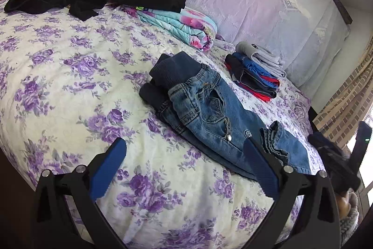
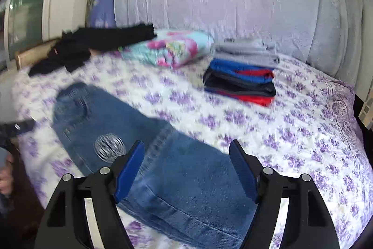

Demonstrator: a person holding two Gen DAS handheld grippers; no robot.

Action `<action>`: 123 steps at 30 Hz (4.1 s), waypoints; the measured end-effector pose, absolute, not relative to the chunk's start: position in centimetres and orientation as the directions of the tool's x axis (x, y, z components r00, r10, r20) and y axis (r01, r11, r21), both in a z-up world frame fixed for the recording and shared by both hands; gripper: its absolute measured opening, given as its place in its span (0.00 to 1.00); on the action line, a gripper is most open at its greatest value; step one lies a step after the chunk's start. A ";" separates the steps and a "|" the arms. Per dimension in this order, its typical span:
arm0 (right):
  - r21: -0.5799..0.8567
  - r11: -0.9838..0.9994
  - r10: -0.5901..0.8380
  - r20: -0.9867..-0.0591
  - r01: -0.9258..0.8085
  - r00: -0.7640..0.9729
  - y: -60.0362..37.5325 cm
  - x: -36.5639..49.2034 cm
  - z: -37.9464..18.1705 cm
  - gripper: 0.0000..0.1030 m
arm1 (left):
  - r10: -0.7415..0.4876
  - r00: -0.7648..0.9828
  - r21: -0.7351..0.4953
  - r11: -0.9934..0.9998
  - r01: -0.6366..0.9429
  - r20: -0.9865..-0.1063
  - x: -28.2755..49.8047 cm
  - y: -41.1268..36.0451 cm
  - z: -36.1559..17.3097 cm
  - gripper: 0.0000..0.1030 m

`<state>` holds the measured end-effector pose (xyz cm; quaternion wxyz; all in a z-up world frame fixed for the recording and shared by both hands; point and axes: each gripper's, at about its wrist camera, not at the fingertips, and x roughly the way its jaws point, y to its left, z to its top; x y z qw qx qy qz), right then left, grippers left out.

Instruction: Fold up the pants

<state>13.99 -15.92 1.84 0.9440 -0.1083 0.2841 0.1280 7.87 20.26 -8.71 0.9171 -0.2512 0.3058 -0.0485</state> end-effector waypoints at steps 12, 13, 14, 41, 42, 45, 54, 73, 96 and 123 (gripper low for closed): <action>0.025 0.918 0.327 -0.608 -0.395 0.723 -16.0 14.0 -0.1 0.82 | -0.251 0.780 -0.474 0.878 -0.066 -0.573 8.8 19.5 -9.4 0.95; 0.041 0.917 0.342 -0.587 -0.396 0.734 -16.1 14.0 0.4 0.82 | -0.251 0.779 -0.476 0.877 -0.069 -0.575 8.9 19.5 -9.5 0.95; 0.040 0.923 0.336 -0.572 -0.383 0.749 -16.1 14.1 0.8 0.83 | -0.253 0.777 -0.479 0.875 -0.071 -0.576 8.9 19.4 -9.5 0.95; 0.167 0.853 0.486 -0.598 -0.494 0.638 -15.8 15.5 -0.7 0.96 | -0.406 0.679 -0.669 0.724 -0.170 -0.612 18.6 22.1 -10.0 0.95; 0.149 0.871 0.461 -0.578 -0.468 0.673 -17.1 15.0 -0.1 0.96 | -0.421 0.679 -0.685 0.710 -0.166 -0.601 19.1 22.3 -10.0 0.95; 0.145 0.915 0.392 -0.544 -0.377 0.742 -20.4 14.2 0.7 0.96 | -0.445 0.685 -0.722 0.669 -0.175 -0.578 19.6 23.1 -10.5 0.95; 0.376 0.894 0.424 -0.528 -0.245 0.736 -27.1 14.8 -1.3 0.97 | -0.459 0.698 -0.741 0.654 -0.154 -0.550 19.5 23.5 -11.4 0.61; -0.017 0.961 0.201 -0.640 -0.275 0.741 -22.3 14.9 -4.1 0.97 | -0.337 0.771 -0.626 0.773 -0.101 -0.540 17.3 20.3 -4.9 0.40; 0.475 0.879 0.240 -0.507 0.036 0.828 -40.2 10.7 -5.5 0.96 | -0.298 0.844 -0.078 0.952 0.294 -0.446 15.9 -5.0 6.8 0.39; 0.534 0.844 0.252 -0.481 0.052 0.839 -43.1 8.5 -7.1 0.96 | -0.054 0.880 0.486 0.817 0.311 -0.473 14.8 -17.3 -4.8 0.65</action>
